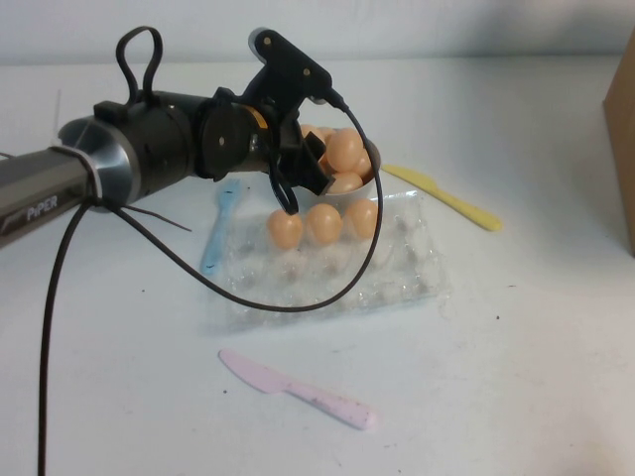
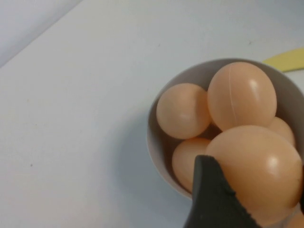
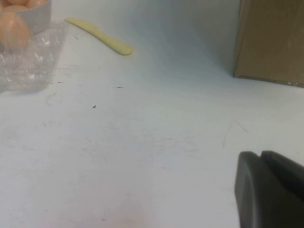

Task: Take an egg out of the egg box
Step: Place the egg in the bowl

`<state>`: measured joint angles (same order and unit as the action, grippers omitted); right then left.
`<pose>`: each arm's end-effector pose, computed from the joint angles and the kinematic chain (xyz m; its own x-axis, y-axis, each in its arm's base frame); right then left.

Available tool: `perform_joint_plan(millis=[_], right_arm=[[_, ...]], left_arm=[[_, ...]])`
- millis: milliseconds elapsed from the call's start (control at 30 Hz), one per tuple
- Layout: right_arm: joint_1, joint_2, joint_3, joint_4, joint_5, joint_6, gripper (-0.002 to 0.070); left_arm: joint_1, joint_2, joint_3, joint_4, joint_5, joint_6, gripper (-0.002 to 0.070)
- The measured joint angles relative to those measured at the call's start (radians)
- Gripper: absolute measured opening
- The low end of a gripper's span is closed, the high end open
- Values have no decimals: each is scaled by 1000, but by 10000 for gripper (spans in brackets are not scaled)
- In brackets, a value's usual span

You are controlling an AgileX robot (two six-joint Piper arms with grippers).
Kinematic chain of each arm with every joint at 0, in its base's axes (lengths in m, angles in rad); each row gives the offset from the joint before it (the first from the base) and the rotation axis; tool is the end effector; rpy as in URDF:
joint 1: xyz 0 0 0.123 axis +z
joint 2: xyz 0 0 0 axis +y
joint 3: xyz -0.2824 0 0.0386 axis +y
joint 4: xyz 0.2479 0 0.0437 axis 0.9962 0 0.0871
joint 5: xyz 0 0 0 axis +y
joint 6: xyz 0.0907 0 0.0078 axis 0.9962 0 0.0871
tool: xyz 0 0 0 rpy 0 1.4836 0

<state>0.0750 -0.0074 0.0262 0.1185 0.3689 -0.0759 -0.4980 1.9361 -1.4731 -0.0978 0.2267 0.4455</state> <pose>0.0525 0.0078 0.1717 -0.2967 0.0125 -0.9549 -0.1053 0.9934 0.0457 0.3972 -0.2183 0.2498 -0.2977 0.5522 -0.7787 0.6340 0.7242 0.2712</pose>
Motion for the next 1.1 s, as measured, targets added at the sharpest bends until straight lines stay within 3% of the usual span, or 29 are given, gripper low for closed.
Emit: perform_joint_plan(millis=[1100], right_arm=[[0,0,0,0,0,0,-17]], left_arm=[[0,108,0,-25,-148,0,348]])
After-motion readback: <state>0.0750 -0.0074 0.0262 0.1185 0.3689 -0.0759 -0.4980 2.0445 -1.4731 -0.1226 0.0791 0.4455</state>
